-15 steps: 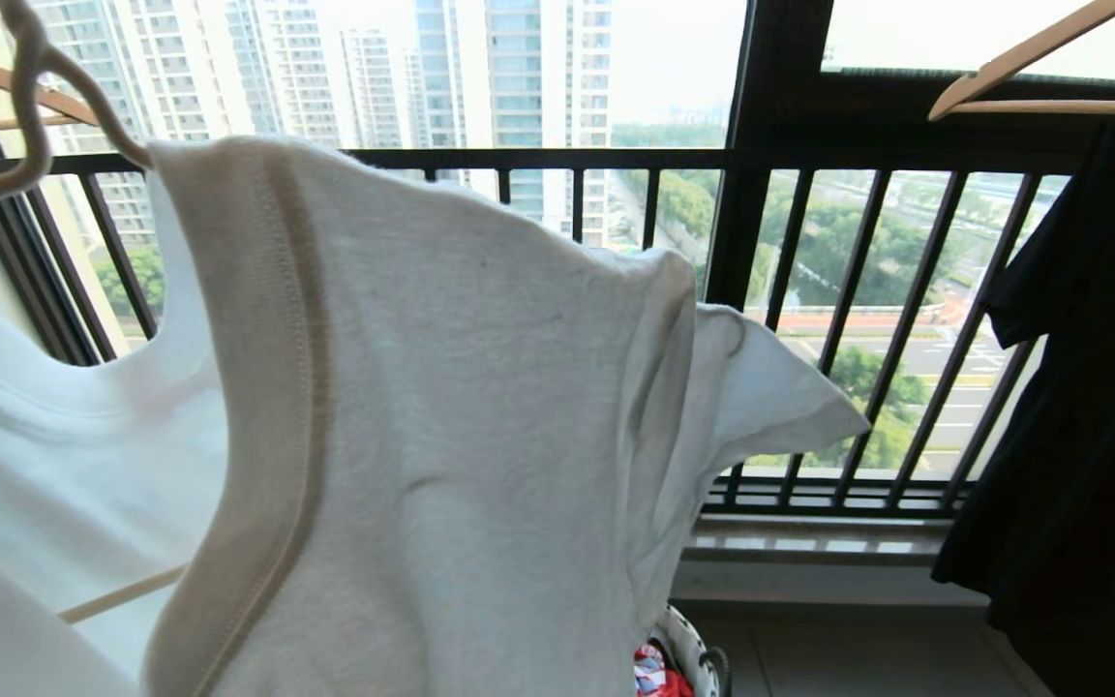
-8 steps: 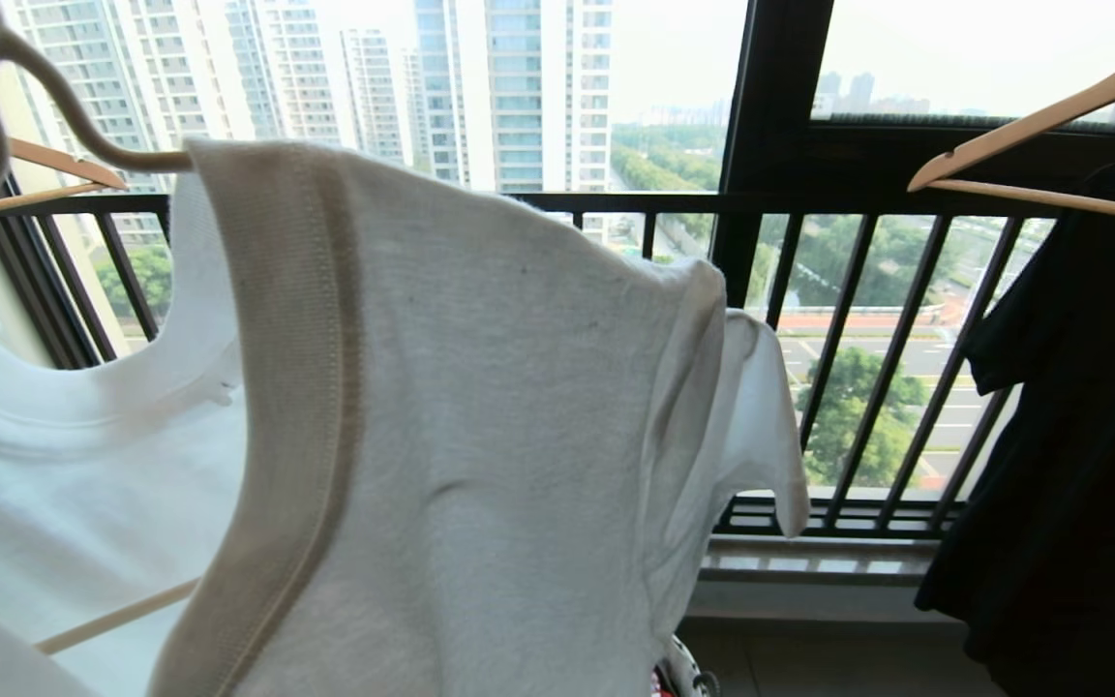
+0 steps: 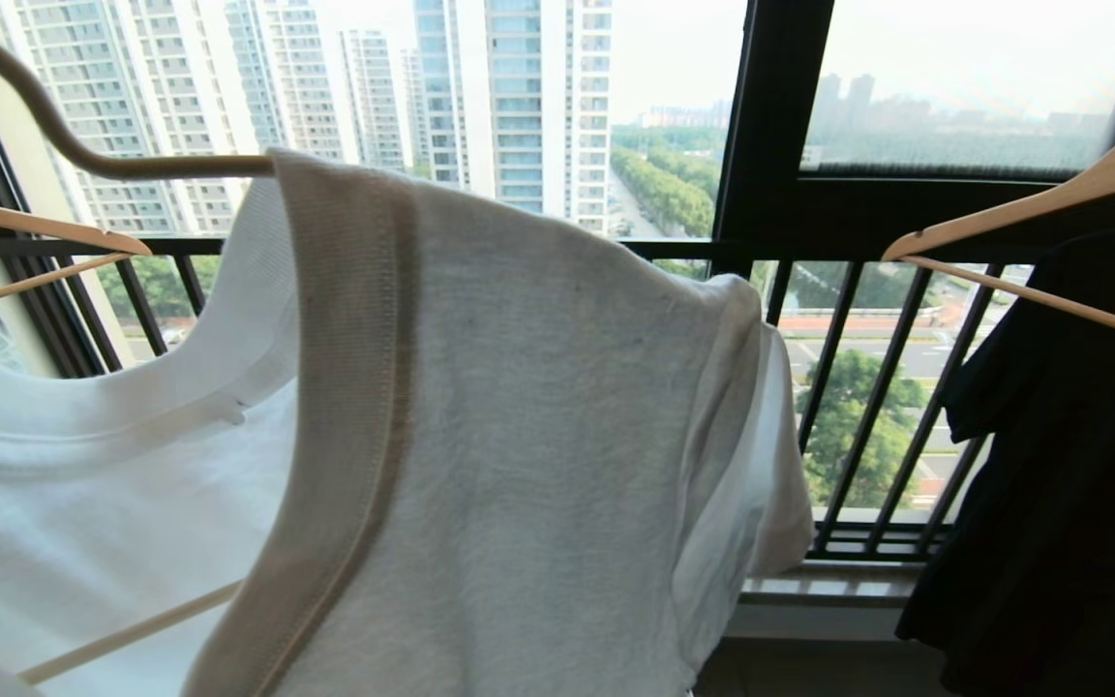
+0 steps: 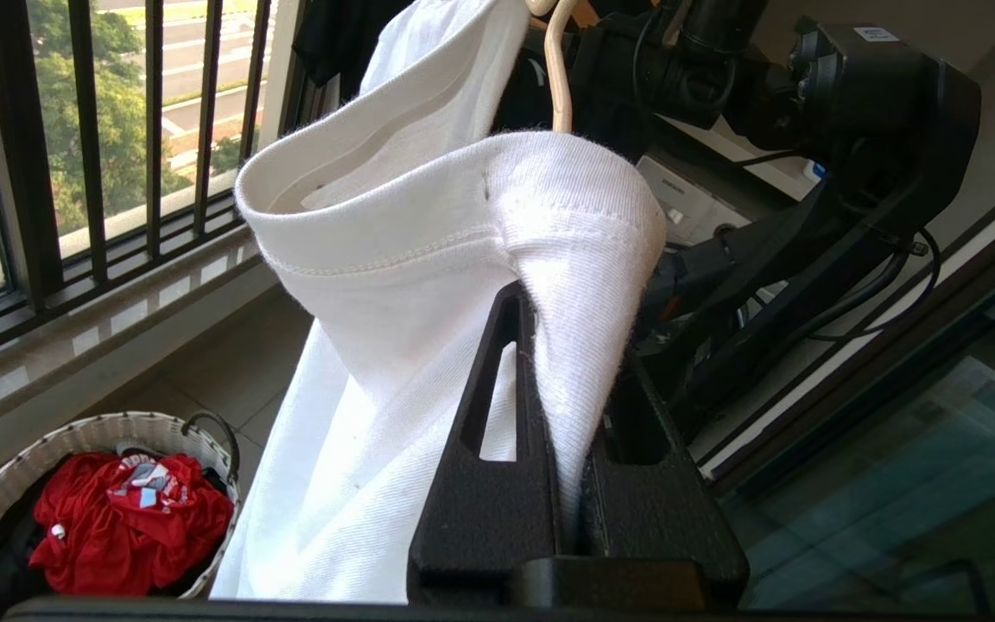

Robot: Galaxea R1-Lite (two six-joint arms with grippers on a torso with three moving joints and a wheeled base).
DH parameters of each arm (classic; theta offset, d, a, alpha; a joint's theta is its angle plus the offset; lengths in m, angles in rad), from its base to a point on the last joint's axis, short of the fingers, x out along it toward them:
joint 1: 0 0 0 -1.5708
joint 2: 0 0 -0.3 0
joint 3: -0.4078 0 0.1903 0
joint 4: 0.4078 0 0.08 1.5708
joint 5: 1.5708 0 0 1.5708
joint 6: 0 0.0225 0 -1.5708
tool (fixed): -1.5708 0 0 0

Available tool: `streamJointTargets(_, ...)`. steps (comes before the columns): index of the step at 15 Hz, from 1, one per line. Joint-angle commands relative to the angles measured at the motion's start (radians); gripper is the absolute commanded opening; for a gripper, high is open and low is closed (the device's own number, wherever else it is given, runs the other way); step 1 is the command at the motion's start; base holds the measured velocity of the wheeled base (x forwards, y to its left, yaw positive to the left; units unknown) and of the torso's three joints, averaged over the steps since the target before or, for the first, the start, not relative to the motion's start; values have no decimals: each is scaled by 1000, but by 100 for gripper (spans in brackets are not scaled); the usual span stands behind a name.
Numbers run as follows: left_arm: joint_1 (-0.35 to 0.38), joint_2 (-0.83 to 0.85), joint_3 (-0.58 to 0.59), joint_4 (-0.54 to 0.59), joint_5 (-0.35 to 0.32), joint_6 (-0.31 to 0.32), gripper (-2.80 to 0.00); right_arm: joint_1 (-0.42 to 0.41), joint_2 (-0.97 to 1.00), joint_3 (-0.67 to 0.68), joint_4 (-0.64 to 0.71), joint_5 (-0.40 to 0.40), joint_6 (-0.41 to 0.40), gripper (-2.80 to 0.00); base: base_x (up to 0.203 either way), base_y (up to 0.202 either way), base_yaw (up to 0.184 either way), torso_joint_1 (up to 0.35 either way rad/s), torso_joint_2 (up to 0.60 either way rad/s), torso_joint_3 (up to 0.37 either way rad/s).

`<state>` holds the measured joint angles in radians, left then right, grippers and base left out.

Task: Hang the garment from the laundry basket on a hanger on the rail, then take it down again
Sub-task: Hang the clothes rack on the clothesline

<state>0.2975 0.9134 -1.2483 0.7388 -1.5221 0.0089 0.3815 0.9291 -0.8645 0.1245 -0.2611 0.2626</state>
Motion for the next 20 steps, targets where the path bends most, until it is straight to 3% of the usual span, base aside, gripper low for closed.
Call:
streamJointTargets(1, -31, 19, 0, 4, -8, 2, -280, 0, 5, 10, -1, -1, 1, -280, 0, 0, 0, 212, -447, -246)
streamJointTargets(20, -32, 21, 0, 4, -8, 5, -280, 0, -4, 19, -8, -3, 4, -280, 0, 0, 0, 162, -332, -176)
